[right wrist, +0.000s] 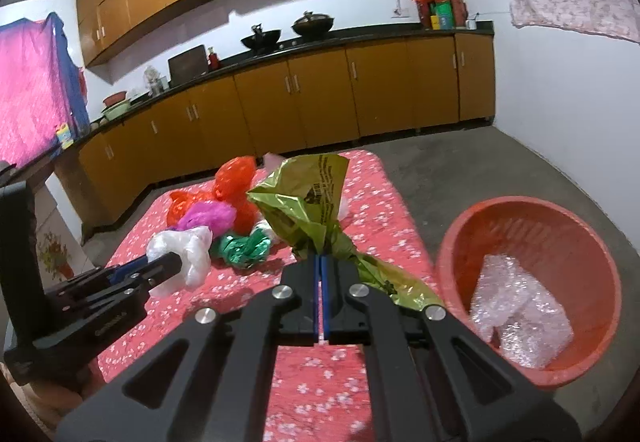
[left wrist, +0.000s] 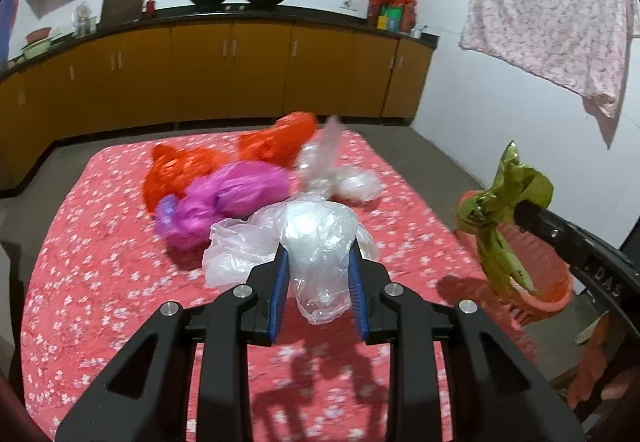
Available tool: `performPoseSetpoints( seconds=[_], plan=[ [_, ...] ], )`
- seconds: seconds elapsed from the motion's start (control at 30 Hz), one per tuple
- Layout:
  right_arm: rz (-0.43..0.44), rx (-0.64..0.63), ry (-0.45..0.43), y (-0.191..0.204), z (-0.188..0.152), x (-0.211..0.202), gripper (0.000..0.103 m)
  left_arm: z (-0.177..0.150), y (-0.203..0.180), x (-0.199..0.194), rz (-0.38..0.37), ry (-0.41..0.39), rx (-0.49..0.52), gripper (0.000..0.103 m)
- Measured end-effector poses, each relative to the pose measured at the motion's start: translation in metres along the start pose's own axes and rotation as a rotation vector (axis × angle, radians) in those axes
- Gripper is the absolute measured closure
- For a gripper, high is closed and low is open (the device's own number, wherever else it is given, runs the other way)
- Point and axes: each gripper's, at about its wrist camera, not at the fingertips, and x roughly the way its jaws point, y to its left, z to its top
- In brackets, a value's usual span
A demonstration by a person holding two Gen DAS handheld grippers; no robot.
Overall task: Collect trash
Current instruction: 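Grasp the white plastic bag with the left gripper while the right gripper carries the green bag, then carry the white bag and green bag over the orange basket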
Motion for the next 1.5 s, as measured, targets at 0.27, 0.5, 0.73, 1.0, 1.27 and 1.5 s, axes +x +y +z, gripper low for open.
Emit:
performPoseSetpoints(
  seconds=[0.27,0.5,0.73,1.0,1.27,1.5],
  plan=[
    [-0.073,0.061,-0.044,-0.042,0.004,-0.021,0.1,0.011,-0.044,0.013,-0.09,-0.005,0.048,0.075],
    [-0.148,0.116,-0.067,-0.082,0.006,-0.03,0.1,0.016,-0.088,0.03,-0.163,-0.001,0.093,0.075],
    [-0.21,0.174,-0.084,-0.122,0.003,-0.037,0.1,0.02,-0.133,0.049,-0.237,0.018,0.138,0.075],
    [-0.254,0.244,-0.096,-0.163,0.002,-0.033,0.1,0.022,-0.182,0.074,-0.318,0.041,0.197,0.075],
    [-0.283,0.281,-0.1,-0.19,0.0,-0.023,0.1,0.018,-0.211,0.102,-0.371,0.07,0.235,0.075],
    [-0.295,0.298,-0.099,-0.205,0.0,-0.016,0.1,0.015,-0.226,0.12,-0.395,0.101,0.253,0.075]
  ],
)
